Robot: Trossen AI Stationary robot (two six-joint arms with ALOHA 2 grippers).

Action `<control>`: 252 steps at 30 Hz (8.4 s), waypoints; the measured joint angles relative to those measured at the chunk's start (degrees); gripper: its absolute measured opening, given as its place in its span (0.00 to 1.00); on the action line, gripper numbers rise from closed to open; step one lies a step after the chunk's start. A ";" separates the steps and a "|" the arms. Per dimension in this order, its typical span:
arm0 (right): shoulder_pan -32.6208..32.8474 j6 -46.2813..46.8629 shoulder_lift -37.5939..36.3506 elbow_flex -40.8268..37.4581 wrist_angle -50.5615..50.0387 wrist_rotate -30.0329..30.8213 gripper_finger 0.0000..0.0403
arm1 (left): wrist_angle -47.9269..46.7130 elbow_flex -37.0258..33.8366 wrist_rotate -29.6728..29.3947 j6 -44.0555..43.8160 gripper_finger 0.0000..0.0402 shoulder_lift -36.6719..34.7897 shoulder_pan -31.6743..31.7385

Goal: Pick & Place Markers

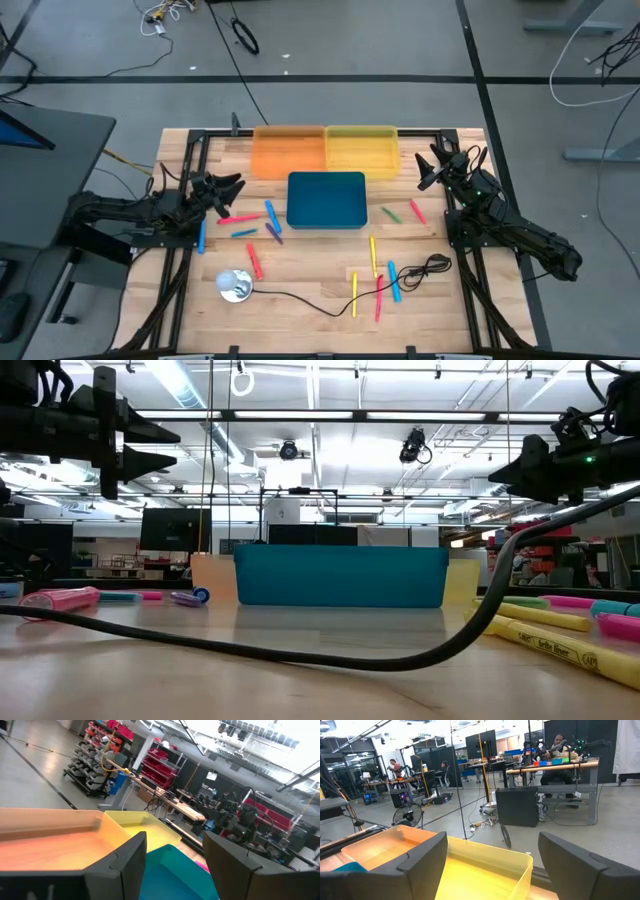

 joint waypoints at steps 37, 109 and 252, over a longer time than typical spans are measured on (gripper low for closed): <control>0.00 0.00 -0.01 0.00 0.00 0.02 0.78 | -35.10 28.50 6.25 3.91 0.80 21.07 0.00; -0.01 0.00 0.01 0.00 0.01 0.02 0.78 | -105.90 94.39 37.01 7.44 0.80 69.03 8.85; -0.01 0.00 0.00 0.00 0.03 0.05 0.78 | -68.07 51.81 40.64 -1.76 0.07 68.84 4.85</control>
